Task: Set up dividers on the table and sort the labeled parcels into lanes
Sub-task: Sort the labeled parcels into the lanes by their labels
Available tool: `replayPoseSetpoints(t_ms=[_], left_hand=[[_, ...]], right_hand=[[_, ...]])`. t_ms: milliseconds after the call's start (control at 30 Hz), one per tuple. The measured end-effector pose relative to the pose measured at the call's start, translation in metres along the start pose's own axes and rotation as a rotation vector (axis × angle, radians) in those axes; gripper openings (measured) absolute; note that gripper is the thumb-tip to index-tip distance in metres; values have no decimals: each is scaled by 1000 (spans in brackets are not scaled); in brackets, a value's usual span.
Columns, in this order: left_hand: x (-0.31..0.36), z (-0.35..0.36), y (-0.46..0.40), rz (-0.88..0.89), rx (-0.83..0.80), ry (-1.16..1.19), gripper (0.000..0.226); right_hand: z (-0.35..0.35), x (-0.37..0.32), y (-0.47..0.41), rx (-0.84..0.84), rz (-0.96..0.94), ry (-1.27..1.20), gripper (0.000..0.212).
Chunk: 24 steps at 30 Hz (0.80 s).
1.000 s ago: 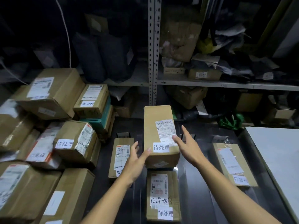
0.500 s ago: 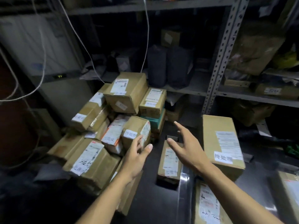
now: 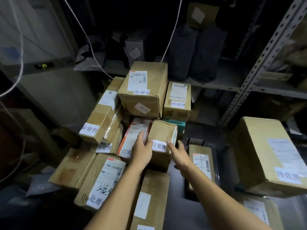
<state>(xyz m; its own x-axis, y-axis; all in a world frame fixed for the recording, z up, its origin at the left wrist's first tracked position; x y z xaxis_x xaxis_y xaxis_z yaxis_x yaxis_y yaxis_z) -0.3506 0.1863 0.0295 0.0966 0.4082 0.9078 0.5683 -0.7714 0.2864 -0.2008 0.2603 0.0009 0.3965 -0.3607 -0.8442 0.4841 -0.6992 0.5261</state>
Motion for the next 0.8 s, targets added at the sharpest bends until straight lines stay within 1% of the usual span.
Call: replayPoseSetpoints(t_ms=[67,167,300,333,433,533,667,800], left_hand=[[-6,5,-5,-4,-31,-81,51],[-8,8,-4,6,-25,-153,48],[-9,8,7,36,-23,-119,45],[-8,9,10,48,-31,-104,44],[-10,14,27,85,-51,-75,44],[-14,27,53,108,-106,-44,48],[-18,53,88,129,-173,-32,52],[-24,95,129,140,-257,-3,36]], right_hand=[[7,3,-6,-16,-16,-7,78],[7,0,-8,29,-103,6,59],[5,1,3,5,-158,-28,37],[4,3,7,4,-169,-29,34],[-3,16,26,9,-193,-45,38],[-13,33,50,18,-201,-89,34],[-40,58,88,63,-195,-65,33],[-79,89,134,68,-192,-124,35]])
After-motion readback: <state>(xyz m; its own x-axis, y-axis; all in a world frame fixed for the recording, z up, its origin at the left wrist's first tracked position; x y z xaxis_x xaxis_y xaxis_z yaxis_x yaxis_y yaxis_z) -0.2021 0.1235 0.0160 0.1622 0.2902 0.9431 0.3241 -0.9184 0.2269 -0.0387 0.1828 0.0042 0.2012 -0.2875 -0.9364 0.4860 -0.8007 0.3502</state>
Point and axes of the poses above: each hand's wrist, its own y-axis away from the middle knuckle, its own z-axis out of the palm, x = y × z, the point moved 6 cm from there along -y, towards the middle knuckle, and after that the axes turned 7 degrees about -x, right-handed, at the moved point
